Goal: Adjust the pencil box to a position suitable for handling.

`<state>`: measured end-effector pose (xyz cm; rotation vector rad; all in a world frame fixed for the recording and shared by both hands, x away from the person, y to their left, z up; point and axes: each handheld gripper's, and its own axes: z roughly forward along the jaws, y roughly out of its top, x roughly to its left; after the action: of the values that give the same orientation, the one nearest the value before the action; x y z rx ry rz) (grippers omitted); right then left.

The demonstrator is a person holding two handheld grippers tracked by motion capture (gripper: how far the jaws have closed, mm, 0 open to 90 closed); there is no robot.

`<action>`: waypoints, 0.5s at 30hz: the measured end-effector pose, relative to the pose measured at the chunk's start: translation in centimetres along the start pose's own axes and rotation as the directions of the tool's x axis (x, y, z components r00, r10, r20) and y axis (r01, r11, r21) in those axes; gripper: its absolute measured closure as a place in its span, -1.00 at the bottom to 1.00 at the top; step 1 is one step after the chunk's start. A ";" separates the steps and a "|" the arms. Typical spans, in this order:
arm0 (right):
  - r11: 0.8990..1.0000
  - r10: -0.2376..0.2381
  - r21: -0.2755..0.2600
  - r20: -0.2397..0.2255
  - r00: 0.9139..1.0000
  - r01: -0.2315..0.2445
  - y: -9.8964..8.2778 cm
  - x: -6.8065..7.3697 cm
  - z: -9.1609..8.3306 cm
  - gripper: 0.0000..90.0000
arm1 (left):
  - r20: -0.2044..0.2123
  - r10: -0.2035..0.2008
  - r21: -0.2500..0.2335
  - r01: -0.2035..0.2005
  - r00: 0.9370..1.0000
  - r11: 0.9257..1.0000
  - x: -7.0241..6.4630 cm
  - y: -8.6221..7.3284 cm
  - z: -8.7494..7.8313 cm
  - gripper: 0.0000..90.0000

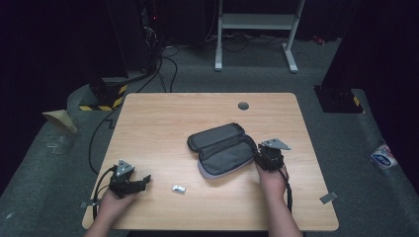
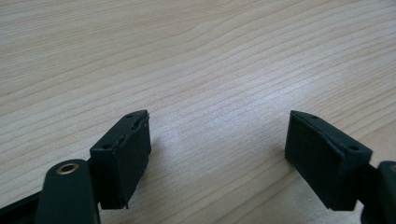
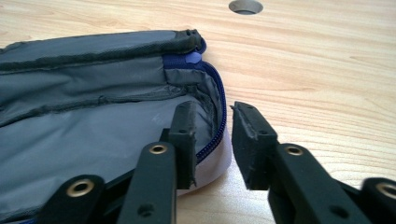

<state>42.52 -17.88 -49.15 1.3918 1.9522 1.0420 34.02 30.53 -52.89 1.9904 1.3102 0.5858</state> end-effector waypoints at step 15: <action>1.000 0.001 0.001 -0.021 1.000 -0.001 -0.9 0.7 -0.6 0.68 | 0.004 0.002 -0.002 -0.002 1.000 1.000 0.0 0.0 0.0 -0.50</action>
<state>41.40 -17.55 -49.54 1.3880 1.9680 1.0603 34.03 30.54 -52.90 1.9903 1.3051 0.5841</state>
